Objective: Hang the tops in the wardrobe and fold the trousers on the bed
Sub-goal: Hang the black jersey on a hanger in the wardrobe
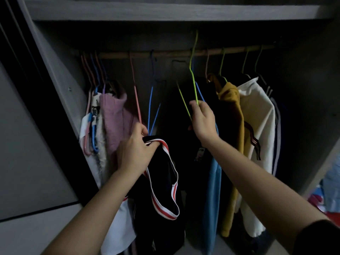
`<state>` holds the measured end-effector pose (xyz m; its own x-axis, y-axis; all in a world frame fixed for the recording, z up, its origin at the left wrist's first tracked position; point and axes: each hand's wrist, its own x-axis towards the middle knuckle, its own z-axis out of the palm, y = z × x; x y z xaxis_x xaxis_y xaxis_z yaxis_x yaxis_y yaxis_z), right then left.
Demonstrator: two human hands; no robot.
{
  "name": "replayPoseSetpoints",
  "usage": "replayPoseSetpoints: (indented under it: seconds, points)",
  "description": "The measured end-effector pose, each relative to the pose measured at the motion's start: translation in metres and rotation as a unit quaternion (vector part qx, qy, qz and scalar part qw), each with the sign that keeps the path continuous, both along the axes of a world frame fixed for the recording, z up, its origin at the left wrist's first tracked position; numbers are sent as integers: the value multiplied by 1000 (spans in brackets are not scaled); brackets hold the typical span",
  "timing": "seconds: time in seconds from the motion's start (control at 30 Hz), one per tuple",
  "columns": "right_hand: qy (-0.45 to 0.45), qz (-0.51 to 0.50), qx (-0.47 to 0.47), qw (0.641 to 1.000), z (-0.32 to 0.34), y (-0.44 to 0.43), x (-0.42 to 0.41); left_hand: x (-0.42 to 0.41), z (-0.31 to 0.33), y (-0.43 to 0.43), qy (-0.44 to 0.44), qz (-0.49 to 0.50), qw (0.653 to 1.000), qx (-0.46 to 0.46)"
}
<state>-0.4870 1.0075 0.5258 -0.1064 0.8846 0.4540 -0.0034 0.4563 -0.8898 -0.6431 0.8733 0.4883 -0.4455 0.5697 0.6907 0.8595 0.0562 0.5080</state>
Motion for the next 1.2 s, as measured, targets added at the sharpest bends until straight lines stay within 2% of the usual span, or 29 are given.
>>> replayPoseSetpoints:
  seconds: [0.1,0.23,0.4,0.53,0.7,0.8,0.9,1.07,1.2]
  points:
    - [12,25,37,999,-45,-22,28,8,-5,6,43,-20,999,24]
    - [-7,82,-41,996,-76,-32,59,18,-16,14,40,-38,998,29]
    - [10,35,2,999,-97,-43,102,34,-33,25,43,-55,997,13]
    - [11,71,-22,997,-121,-49,136,46,-42,38,23,-70,997,-7]
    - [-73,18,-8,997,-136,-49,172,52,-58,55,3,-44,996,-77]
    - [-152,34,23,987,-141,-53,199,55,-68,61,56,11,989,-138]
    - [-187,17,68,980,-144,-57,225,54,-74,68,105,51,976,-185]
    - [-259,-14,121,958,-150,-58,263,54,-78,79,47,44,976,-209]
    - [-286,-9,132,949,-152,-60,270,61,-76,83,29,-10,980,-198]
